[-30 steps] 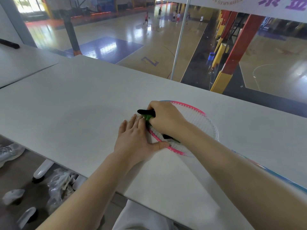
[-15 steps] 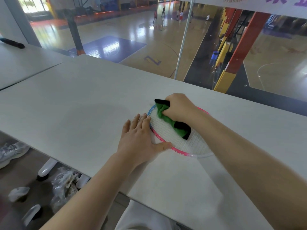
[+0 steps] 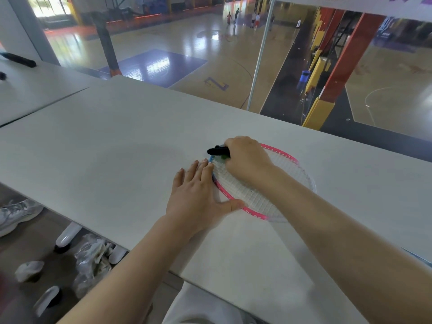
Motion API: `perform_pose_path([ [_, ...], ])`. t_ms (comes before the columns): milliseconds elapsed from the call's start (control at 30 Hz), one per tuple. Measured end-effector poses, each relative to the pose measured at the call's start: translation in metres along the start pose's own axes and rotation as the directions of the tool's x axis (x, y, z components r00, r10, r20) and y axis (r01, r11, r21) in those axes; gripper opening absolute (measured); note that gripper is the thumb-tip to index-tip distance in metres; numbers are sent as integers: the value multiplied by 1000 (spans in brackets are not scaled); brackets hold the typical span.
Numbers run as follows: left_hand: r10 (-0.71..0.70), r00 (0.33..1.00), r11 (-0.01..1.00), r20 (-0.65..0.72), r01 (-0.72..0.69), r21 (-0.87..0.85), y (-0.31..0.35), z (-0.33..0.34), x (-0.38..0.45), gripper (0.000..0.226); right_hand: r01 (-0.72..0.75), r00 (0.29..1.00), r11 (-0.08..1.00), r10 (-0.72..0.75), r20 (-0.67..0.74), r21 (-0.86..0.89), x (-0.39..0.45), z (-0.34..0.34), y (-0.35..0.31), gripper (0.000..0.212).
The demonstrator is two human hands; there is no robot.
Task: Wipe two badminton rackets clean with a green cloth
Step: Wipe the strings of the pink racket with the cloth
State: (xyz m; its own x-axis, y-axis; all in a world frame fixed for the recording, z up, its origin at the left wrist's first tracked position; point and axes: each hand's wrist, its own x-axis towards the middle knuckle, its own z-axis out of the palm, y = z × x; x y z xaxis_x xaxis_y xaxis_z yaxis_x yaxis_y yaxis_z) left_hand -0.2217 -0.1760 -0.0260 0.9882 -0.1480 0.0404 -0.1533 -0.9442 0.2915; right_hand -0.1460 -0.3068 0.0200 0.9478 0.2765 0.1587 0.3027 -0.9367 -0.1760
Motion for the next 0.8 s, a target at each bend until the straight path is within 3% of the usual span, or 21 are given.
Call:
perform_pose_path([
  [100,20,1000,1000,-25,-20,-6,0,0,1,121,-1,992,990,-18,125,143,-4,-4,-13,17],
  [300,10,1000,1000,-1,-10,-12,0,-3,-2,124,-131,967,958,67,247,254,9,-17,-6,18],
  [667,-8,1000,1000,24,8,-5,-2,-2,-1,123,-197,980,980,197,-11,35,34,-17,32,11],
  [800,-15,1000,1000,13,15,-6,-1,0,0,123,-141,983,984,126,-134,-112,26,-11,29,13],
])
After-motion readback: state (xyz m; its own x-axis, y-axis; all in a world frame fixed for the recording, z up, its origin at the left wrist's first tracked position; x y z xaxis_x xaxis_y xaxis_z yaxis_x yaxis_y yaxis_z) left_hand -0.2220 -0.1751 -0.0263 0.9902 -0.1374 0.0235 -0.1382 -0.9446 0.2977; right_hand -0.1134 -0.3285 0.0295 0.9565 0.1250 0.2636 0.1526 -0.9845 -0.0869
